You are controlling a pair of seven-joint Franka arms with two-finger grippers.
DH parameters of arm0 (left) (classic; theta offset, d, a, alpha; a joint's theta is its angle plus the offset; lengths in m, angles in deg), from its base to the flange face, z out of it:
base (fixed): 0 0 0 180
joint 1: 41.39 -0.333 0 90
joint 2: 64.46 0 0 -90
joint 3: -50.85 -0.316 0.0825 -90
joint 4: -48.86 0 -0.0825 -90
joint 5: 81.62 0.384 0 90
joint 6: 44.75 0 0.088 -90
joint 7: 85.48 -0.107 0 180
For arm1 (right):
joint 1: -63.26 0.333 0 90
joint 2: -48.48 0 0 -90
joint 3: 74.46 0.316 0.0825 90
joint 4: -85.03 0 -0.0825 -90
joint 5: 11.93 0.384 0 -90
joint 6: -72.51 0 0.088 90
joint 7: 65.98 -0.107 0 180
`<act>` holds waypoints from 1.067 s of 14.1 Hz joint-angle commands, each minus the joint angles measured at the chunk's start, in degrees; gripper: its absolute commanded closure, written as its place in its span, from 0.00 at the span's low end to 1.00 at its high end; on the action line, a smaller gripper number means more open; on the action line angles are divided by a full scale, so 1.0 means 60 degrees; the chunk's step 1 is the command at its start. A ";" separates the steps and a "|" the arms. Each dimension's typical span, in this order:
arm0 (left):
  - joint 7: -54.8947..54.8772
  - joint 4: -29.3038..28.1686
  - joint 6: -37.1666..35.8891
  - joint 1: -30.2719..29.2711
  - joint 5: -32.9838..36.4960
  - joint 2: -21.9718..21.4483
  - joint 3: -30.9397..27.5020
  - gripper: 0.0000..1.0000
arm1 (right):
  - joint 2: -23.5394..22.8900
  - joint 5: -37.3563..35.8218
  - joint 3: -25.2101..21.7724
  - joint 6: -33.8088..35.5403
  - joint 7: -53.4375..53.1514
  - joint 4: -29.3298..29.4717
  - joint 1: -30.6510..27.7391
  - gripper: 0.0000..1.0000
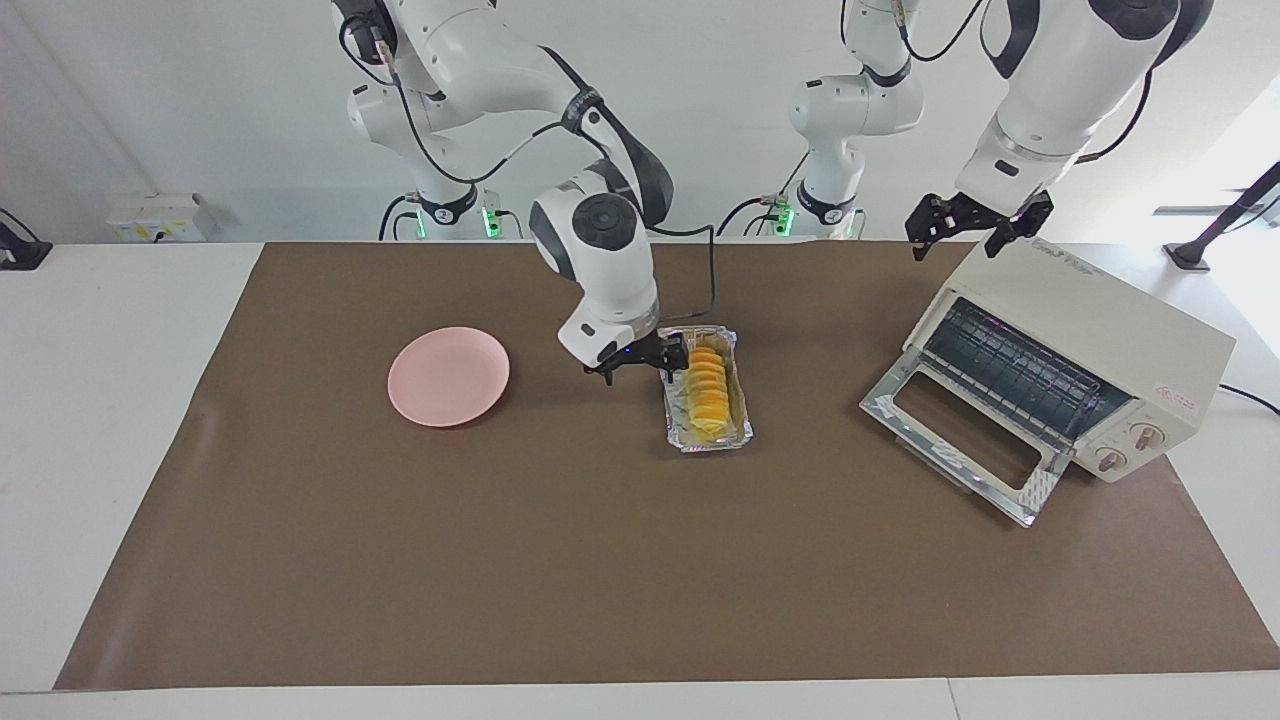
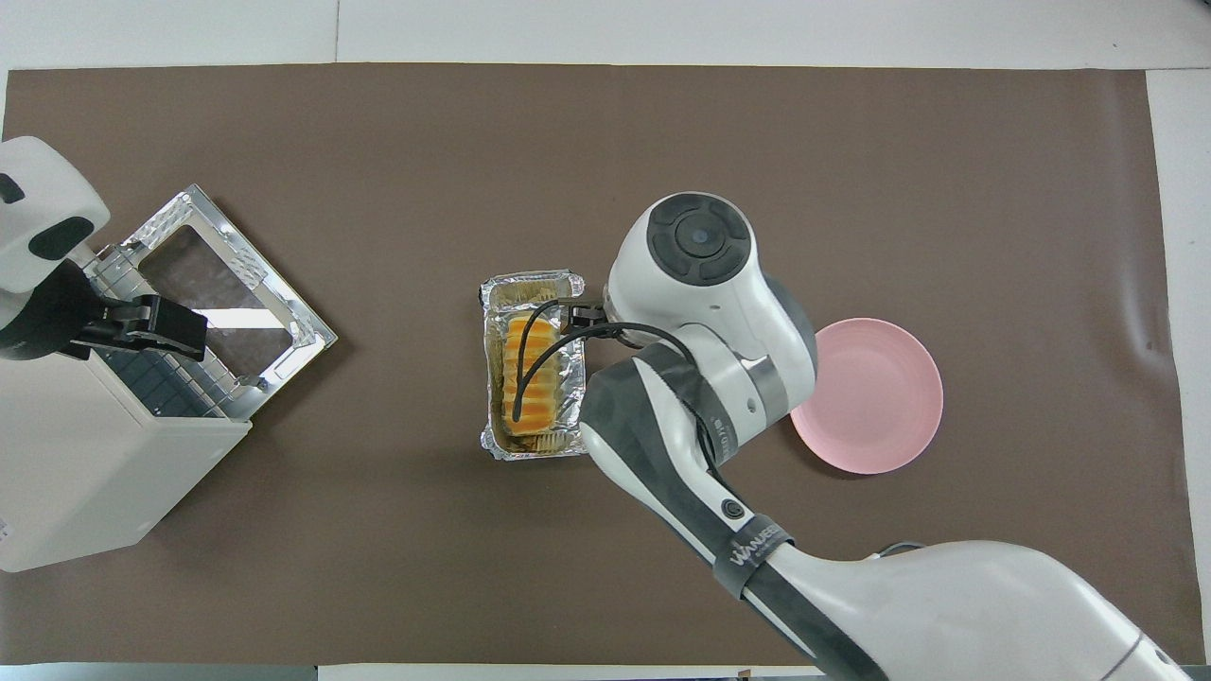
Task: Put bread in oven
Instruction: 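Release the foil tray with the right gripper while the left gripper reaches, then grasp the foil tray with the left gripper while the right gripper withdraws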
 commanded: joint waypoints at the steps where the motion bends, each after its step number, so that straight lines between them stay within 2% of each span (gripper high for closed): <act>1: 0.0690 -0.0613 0.0967 0.1019 -0.0401 -0.0095 0.0020 0.00 | 0.0883 0.0029 0.0093 0.1007 0.2051 -0.0041 -0.1100 0.00; 3: 0.2193 -0.0643 0.2326 0.2276 -0.0726 0.0811 0.0006 0.00 | 0.1469 0.0000 0.0064 0.1842 0.3123 -0.0041 -0.1731 0.00; 6: 0.4057 -0.0744 0.4609 0.3613 -0.0668 0.2860 -0.0038 0.00 | 0.2260 -0.0526 0.0064 0.2430 0.4267 -0.0143 -0.2463 0.00; 9: 0.4179 -0.1930 0.6708 0.3892 -0.0667 0.3187 -0.0023 0.01 | 0.2832 -0.0528 0.0064 0.3045 0.5701 -0.0144 -0.3342 0.00; 11: 0.4514 -0.1728 0.7019 0.4448 -0.0595 0.3859 -0.0067 0.05 | 0.3271 -0.0528 0.0078 0.3615 0.6202 -0.0159 -0.3826 0.00; 12: 0.4734 -0.1770 0.7238 0.4509 -0.0420 0.3978 -0.0067 0.09 | 0.3462 -0.0528 0.0078 0.3792 0.6320 -0.0144 -0.3944 0.00; 14: 0.4765 -0.1859 0.7167 0.4597 -0.0389 0.3965 -0.0082 0.09 | 0.3683 -0.0513 0.0078 0.4013 0.6336 -0.0144 -0.4106 0.00; 15: 0.4765 -0.1902 0.7152 0.4742 -0.0389 0.3950 -0.0068 0.17 | 0.3800 -0.0527 0.0078 0.4043 0.6307 -0.0144 -0.4077 0.00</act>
